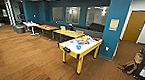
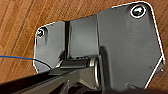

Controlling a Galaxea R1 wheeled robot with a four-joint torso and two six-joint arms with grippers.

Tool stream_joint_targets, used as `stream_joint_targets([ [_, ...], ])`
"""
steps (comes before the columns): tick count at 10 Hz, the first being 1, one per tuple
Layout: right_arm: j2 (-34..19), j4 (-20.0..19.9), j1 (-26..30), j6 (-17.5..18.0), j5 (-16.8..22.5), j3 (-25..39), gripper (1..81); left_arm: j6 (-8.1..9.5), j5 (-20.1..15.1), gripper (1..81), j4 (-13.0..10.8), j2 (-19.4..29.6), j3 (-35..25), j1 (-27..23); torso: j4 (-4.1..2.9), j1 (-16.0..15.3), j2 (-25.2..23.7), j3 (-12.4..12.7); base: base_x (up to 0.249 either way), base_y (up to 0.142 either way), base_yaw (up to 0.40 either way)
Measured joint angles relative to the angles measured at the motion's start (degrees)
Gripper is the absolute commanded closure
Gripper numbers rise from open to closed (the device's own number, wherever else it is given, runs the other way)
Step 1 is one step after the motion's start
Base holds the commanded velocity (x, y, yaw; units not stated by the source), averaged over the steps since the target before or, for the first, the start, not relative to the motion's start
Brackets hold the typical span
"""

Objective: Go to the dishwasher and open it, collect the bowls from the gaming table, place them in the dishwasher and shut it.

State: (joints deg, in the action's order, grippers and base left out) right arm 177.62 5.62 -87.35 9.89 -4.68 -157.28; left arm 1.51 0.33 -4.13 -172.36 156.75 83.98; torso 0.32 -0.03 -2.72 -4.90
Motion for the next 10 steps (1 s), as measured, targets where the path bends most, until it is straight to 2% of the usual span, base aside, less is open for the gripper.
stream_joint_targets([
  [4,0.0,0.0,0.0,0.0,0.0,0.0,1.0,0.0,0.1,1.0,0.0,0.0,0.0,0.0,0.0,0.0,0.0,0.0,0.0,0.0,-0.273],
  [8,0.0,0.0,0.0,0.0,0.1,0.0,1.0,0.0,0.2,1.0,0.0,0.0,0.0,-0.1,0.0,0.0,0.0,0.0,0.0,0.0,-0.054],
  [10,0.0,0.0,0.1,0.0,0.0,0.0,1.0,0.0,0.1,1.0,0.0,0.0,0.0,0.0,0.0,0.0,0.0,0.0,-0.112,0.0,0.0],
])
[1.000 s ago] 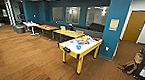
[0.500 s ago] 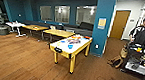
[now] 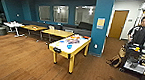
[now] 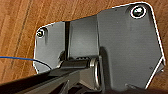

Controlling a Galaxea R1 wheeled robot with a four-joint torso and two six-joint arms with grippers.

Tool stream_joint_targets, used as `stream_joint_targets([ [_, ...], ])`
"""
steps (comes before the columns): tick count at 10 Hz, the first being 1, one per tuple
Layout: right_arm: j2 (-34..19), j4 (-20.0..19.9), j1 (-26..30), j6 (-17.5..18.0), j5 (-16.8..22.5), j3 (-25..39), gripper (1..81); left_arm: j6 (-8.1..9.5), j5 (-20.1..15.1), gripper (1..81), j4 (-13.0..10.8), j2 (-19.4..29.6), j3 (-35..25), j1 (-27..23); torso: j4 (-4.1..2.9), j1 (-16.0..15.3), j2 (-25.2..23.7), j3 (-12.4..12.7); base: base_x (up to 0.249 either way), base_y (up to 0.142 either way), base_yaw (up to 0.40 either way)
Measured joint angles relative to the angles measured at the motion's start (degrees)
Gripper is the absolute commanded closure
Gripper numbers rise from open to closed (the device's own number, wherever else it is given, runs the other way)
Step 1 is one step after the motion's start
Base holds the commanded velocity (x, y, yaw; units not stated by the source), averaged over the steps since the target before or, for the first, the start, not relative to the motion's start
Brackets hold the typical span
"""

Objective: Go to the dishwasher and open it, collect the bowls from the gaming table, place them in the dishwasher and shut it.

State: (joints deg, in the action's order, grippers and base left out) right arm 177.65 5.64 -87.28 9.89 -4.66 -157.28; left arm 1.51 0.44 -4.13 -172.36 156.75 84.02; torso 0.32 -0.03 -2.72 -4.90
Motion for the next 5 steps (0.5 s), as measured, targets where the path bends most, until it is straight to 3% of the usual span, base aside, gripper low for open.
stream_joint_targets([
  [3,0.1,0.0,1.4,0.0,-0.3,0.0,1.0,-0.04,0.7,1.0,-0.1,0.0,0.0,-1.3,0.0,-0.2,0.1,-0.1,-0.13,0.0,0.0],
  [5,0.0,0.0,-1.0,0.2,0.2,0.0,1.0,-0.06,-0.2,1.0,-0.1,-0.3,0.0,1.5,0.0,0.1,0.0,0.0,0.0,0.0,0.0],
])
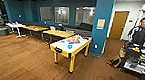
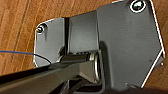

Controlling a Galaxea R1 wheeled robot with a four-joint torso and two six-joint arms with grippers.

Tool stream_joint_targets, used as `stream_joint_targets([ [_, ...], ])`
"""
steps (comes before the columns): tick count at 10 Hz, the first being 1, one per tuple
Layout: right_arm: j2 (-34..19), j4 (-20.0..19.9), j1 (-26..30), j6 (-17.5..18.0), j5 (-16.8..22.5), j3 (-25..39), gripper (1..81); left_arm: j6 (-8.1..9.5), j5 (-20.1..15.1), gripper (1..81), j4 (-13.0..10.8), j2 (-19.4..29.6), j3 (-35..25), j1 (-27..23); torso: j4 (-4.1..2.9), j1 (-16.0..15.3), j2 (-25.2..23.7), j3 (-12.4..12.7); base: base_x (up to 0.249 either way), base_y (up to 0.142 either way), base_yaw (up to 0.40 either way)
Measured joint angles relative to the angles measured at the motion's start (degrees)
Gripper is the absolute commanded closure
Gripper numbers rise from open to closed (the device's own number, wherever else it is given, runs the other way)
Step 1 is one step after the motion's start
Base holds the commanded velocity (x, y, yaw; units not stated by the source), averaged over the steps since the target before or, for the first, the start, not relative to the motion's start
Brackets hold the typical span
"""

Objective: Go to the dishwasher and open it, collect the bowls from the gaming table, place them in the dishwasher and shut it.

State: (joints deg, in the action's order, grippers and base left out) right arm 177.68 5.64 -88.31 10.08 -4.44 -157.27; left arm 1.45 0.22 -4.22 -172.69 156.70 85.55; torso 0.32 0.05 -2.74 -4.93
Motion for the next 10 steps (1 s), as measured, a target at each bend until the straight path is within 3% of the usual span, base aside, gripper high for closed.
stream_joint_targets([
  [5,0.0,0.0,1.3,-0.2,-0.4,0.0,1.0,0.06,0.5,1.0,0.0,0.0,0.0,-1.7,0.0,-0.1,0.0,0.0,0.0,0.0,0.0],
  [8,0.0,0.0,0.2,-0.1,0.0,0.0,1.0,0.04,-0.2,1.0,0.0,0.0,0.0,-0.3,0.0,0.0,-0.1,0.0,0.105,0.0,0.0],
  [10,0.1,0.0,1.8,-0.2,-0.5,0.0,1.0,0.02,0.4,1.0,0.0,0.0,0.0,-2.3,0.0,-0.1,0.0,0.0,0.115,0.0,0.0],
])
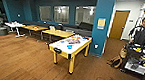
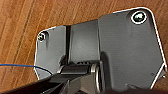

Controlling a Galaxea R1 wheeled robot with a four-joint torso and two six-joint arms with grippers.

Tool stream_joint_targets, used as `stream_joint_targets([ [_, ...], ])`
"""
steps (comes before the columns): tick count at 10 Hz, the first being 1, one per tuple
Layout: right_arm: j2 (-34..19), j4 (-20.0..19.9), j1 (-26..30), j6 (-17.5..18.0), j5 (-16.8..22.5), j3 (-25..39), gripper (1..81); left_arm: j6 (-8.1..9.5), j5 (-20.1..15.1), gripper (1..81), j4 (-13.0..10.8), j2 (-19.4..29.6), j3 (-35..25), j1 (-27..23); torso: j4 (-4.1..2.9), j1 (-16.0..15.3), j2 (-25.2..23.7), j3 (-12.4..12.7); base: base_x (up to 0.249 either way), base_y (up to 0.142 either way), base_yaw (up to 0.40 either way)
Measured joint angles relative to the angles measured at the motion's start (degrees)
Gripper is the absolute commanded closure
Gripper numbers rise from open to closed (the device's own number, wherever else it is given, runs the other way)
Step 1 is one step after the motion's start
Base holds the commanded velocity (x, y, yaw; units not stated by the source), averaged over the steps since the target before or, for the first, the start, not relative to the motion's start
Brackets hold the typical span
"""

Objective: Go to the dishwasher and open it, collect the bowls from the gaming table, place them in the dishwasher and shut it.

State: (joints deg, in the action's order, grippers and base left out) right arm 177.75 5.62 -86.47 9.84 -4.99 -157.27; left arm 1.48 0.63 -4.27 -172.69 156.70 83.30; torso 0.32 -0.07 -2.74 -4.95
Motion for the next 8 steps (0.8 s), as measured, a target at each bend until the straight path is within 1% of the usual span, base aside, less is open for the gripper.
stream_joint_targets([
  [4,0.0,0.0,-0.9,0.0,0.3,0.0,1.0,0.0,-0.4,1.0,0.0,0.0,0.0,1.0,0.0,0.0,0.0,0.0,0.114,0.0,0.0],
  [5,0.0,0.0,-0.8,0.0,0.3,0.0,1.0,0.0,-0.3,1.0,0.0,0.0,0.0,0.9,0.0,0.0,0.0,0.0,0.115,0.101,0.0],
  [8,-0.5,0.0,-1.0,0.0,0.4,-0.1,1.0,0.0,-0.3,1.0,0.0,-0.4,-0.2,1.0,0.0,0.0,0.0,0.0,0.116,0.132,0.0],
])
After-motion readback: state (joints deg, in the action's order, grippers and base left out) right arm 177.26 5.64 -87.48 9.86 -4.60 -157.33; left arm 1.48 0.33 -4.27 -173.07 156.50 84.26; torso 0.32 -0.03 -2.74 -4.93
